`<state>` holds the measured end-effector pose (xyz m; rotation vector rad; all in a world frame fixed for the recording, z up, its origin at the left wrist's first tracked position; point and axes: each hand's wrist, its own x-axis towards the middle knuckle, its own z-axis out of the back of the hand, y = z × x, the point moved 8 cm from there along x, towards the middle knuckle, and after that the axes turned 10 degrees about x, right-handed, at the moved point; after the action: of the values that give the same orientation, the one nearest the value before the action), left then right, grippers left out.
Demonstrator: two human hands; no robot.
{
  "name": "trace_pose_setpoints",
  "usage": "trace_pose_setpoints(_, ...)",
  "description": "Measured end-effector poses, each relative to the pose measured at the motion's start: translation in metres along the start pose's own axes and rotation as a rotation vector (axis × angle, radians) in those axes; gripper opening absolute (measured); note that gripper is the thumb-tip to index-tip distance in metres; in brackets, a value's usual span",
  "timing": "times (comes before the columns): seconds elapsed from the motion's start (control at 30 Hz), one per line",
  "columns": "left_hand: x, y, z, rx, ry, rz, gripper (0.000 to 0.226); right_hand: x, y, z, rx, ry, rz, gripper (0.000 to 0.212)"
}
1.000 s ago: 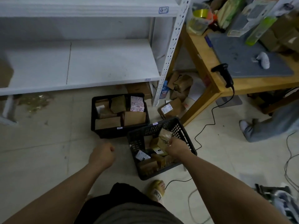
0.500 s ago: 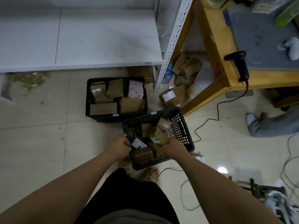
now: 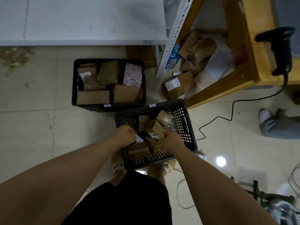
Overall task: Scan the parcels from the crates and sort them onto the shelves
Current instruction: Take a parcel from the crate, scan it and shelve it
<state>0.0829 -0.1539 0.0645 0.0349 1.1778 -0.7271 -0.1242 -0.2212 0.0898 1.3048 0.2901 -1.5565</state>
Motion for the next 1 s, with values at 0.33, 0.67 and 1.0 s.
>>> trace_pose_setpoints(0.33,0.191,-0.01,-0.102,-0.033,0.06,0.14,0.019,0.203,-0.078,-0.004,-0.099,0.046,-0.047,0.047)
trace_pose_setpoints(0.67,0.381,0.044,-0.222,-0.274,0.136,0.199,0.141,0.359,-0.155,-0.073,-0.134,0.12,-0.068,0.062)
trace_pose_setpoints(1.0,0.403,0.054,-0.239,-0.158,0.134,0.309,0.155,0.385,-0.181,-0.062,-0.103,0.034,-0.124,0.05)
